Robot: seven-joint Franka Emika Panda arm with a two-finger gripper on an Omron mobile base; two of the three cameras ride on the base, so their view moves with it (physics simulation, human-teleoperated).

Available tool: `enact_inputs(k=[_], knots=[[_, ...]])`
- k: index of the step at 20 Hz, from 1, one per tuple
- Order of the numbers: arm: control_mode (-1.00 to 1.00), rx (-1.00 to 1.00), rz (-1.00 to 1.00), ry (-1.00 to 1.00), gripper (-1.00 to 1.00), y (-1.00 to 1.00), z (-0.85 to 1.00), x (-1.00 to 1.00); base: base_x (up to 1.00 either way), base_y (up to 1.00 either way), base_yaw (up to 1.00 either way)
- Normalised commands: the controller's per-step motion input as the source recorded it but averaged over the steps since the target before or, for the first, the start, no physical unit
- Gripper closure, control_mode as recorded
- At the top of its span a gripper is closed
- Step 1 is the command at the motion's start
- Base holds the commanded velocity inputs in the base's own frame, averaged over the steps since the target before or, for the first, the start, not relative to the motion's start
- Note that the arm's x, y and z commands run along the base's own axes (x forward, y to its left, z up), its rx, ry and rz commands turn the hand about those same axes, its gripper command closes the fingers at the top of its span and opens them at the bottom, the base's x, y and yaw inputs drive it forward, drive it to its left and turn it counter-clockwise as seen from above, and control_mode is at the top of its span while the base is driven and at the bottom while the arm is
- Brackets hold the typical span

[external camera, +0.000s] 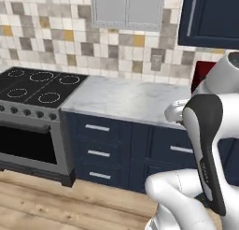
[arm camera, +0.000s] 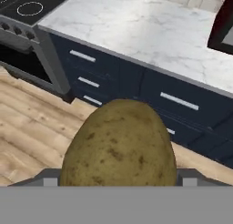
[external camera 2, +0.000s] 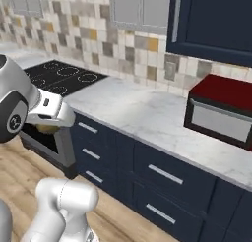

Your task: Take the avocado and potato out of the freezer and place them in the tupperware container on the counter. Then put the tupperware containing the vegetables back in the freezer.

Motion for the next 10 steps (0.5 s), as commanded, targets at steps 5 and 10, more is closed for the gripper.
enact_inputs(k=[5, 10], knots=[[1.0, 0.0, 0.0, 0.0, 1.0, 0.0, 0.0, 0.0, 0.66, 0.27, 0.78], [1.0, 0.0, 0.0, 0.0, 1.0, 0.0, 0.0, 0.0, 0.63, 0.19, 0.81]])
